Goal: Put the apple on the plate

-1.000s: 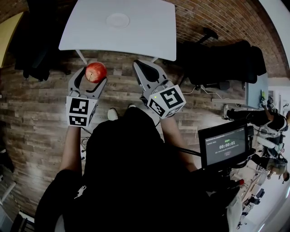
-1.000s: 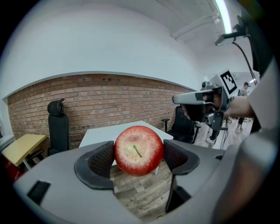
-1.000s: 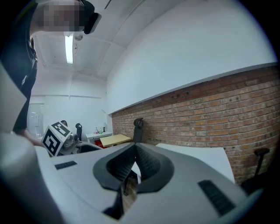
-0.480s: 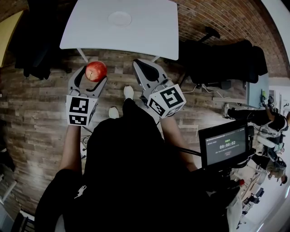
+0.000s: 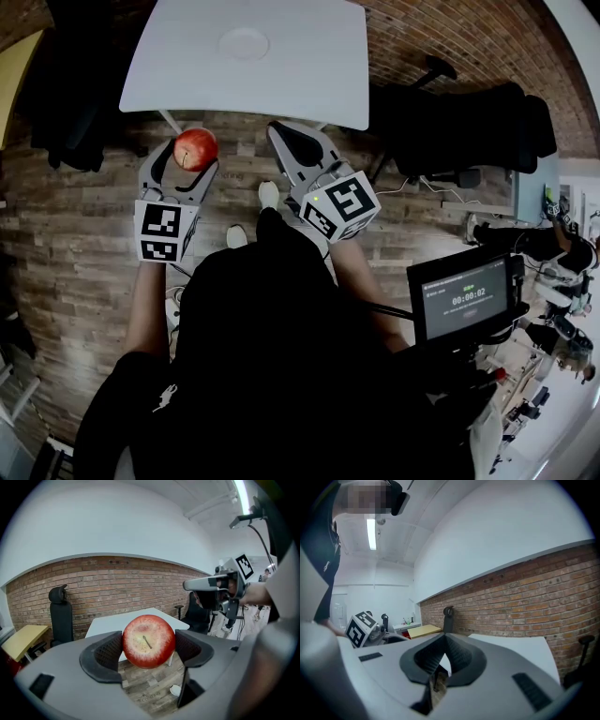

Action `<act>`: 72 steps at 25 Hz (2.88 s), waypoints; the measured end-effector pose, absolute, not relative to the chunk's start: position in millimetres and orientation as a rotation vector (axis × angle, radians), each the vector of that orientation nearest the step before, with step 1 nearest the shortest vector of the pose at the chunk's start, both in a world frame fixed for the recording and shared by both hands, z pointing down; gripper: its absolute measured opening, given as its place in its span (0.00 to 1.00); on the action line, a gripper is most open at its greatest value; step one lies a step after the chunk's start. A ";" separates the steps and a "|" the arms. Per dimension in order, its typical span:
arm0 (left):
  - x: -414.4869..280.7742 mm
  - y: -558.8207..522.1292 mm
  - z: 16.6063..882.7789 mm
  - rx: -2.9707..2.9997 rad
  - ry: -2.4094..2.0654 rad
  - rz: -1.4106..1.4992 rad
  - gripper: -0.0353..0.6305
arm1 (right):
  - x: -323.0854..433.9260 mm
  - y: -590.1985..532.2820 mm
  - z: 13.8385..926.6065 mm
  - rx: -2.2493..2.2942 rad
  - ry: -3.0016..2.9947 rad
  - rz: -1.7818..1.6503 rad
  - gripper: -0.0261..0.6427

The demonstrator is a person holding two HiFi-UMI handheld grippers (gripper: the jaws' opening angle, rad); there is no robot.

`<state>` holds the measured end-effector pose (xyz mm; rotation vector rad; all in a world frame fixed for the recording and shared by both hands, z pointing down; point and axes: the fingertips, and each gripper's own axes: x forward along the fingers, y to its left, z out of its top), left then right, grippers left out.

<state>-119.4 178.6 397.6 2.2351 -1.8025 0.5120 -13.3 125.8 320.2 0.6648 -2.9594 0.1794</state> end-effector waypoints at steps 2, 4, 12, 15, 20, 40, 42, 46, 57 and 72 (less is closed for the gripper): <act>-122.0 177.7 395.3 2.239 -1.808 0.516 0.59 | -16.4 125.0 318.5 0.662 -2.964 0.177 0.04; -124.8 179.7 393.0 2.240 -1.814 0.517 0.59 | -19.2 126.8 316.5 0.658 -2.968 0.176 0.05; -123.7 149.0 398.4 2.228 -1.802 0.540 0.59 | -20.1 94.0 321.5 0.642 -2.967 0.200 0.04; -123.0 150.3 399.9 2.231 -1.799 0.544 0.59 | -20.6 95.2 322.1 0.640 -2.967 0.196 0.05; -125.4 144.8 398.2 2.231 -1.802 0.547 0.59 | -23.5 88.8 320.4 0.636 -2.971 0.195 0.04; -125.7 59.2 393.2 2.168 -1.850 0.574 0.59 | -28.4 1.5 316.8 0.539 -2.992 0.214 0.05; -127.4 63.1 390.5 2.169 -1.863 0.573 0.59 | -31.2 5.8 315.3 0.528 -3.000 0.206 0.05; -121.1 43.8 390.8 2.156 -1.870 0.590 0.59 | -26.9 -12.6 317.3 0.498 -3.006 0.209 0.05; -94.3 -0.8 399.4 2.093 -1.893 0.622 0.59 | -5.0 -62.2 333.1 0.415 -3.007 0.254 0.04; -95.3 -5.0 409.7 2.009 -1.908 0.638 0.59 | -3.1 -79.6 347.2 0.355 -2.991 0.316 0.05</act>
